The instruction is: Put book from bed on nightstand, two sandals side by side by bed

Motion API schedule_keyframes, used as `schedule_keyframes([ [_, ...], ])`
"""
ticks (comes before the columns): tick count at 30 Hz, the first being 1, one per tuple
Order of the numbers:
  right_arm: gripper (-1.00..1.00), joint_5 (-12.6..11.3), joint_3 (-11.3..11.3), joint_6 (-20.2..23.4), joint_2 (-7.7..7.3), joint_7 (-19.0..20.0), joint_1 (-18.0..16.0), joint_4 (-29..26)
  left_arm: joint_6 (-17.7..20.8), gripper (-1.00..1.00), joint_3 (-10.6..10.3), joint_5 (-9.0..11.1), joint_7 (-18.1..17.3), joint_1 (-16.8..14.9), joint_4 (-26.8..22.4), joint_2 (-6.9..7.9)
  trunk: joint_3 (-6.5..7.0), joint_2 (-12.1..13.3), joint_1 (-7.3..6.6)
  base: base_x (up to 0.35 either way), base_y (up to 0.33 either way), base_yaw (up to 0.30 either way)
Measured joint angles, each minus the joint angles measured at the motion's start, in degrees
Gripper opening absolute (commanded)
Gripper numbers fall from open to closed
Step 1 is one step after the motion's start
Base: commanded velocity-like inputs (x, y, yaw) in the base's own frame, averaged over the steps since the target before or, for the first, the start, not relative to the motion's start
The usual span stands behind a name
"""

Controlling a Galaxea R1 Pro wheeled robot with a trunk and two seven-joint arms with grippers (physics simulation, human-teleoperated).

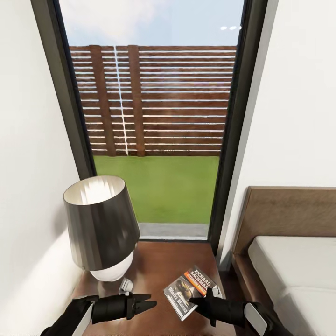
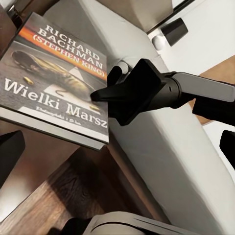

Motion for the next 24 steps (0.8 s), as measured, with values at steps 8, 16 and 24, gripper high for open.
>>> schedule_keyframes([
  [8,-1.00,0.0,0.0,0.0,0.00,0.0,0.0,0.0,0.0,1.00,0.0,0.0,0.0,0.0,0.0,-0.03,-1.44,-3.2,1.76,0.000,0.000,0.000],
  [16,-1.00,0.0,0.1,0.0,0.00,0.0,0.0,0.0,0.0,1.00,0.0,0.0,0.0,0.0,0.0,-0.03,-2.87,-6.4,3.52,0.000,0.000,0.000],
  [24,-1.00,0.0,0.1,0.0,0.00,0.0,0.0,0.0,0.0,1.00,0.0,0.0,0.0,0.0,0.0,-0.03,-4.31,-9.6,5.27,0.000,0.000,0.000],
])
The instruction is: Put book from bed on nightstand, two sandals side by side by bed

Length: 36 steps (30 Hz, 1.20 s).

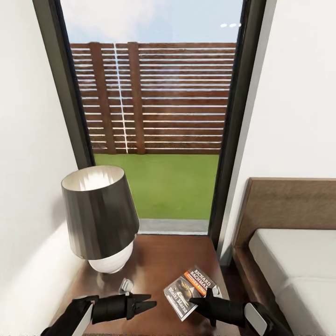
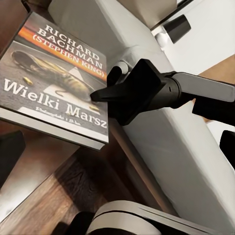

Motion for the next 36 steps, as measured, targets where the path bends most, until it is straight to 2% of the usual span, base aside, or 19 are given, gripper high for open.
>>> schedule_keyframes([
  [21,-1.00,0.0,0.1,0.0,0.00,0.0,0.0,0.0,0.0,1.00,0.0,0.0,0.0,0.0,0.0,0.00,-3.77,-8.4,4.61,0.000,0.000,0.000],
  [27,-1.00,0.0,0.1,0.0,0.00,0.0,0.0,0.0,0.0,1.00,0.0,0.0,0.0,0.0,0.1,0.08,-3.77,-8.4,4.62,0.018,0.000,0.000],
  [36,-1.00,-0.1,0.1,0.1,0.00,0.0,0.0,0.0,0.0,1.00,0.0,0.0,0.0,0.0,0.1,0.09,-3.77,-8.4,4.61,0.159,0.000,0.000],
])
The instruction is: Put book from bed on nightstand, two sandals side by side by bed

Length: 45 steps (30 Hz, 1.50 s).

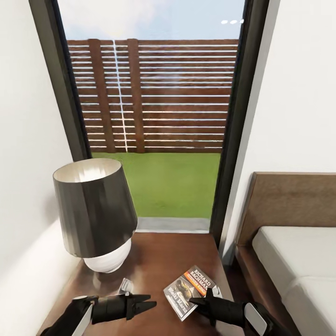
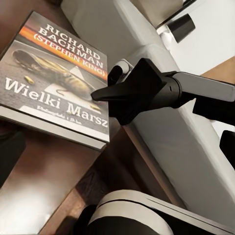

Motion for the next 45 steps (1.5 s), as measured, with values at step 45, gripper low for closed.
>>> schedule_keyframes([
  [45,-1.00,-0.3,-0.1,0.1,0.09,0.0,0.0,0.0,0.0,1.00,0.0,0.0,0.0,0.0,0.0,-0.03,-1.79,-4.0,2.20,0.033,0.000,0.000],
])
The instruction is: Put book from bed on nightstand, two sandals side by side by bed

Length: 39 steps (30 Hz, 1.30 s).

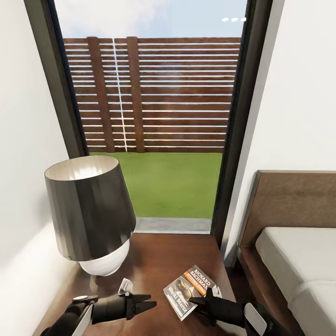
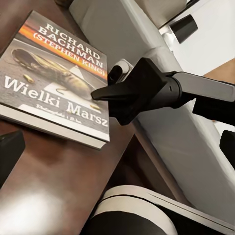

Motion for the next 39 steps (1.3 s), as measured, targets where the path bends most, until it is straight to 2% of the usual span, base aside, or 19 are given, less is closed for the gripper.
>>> schedule_keyframes([
  [12,-1.00,0.0,0.0,0.0,-0.02,0.0,0.0,0.0,0.0,1.00,0.0,0.0,0.0,0.0,0.0,-0.04,0.00,0.0,0.00,0.000,0.000,0.000],
  [13,1.00,0.0,0.0,0.0,-0.01,0.0,0.0,0.0,0.0,1.00,0.0,0.0,0.0,0.0,0.0,-0.05,0.00,0.0,0.00,0.000,0.000,0.000],
  [33,1.00,0.3,0.0,-0.1,0.00,0.0,0.0,0.0,0.0,1.00,0.0,0.1,0.0,0.0,0.0,-0.01,0.00,0.0,0.00,0.000,0.000,0.000],
  [39,1.00,0.2,0.0,-0.1,0.00,0.1,0.0,0.0,0.0,1.00,0.0,0.1,0.0,0.0,0.0,-0.06,0.00,0.0,0.01,-0.133,0.000,0.000],
])
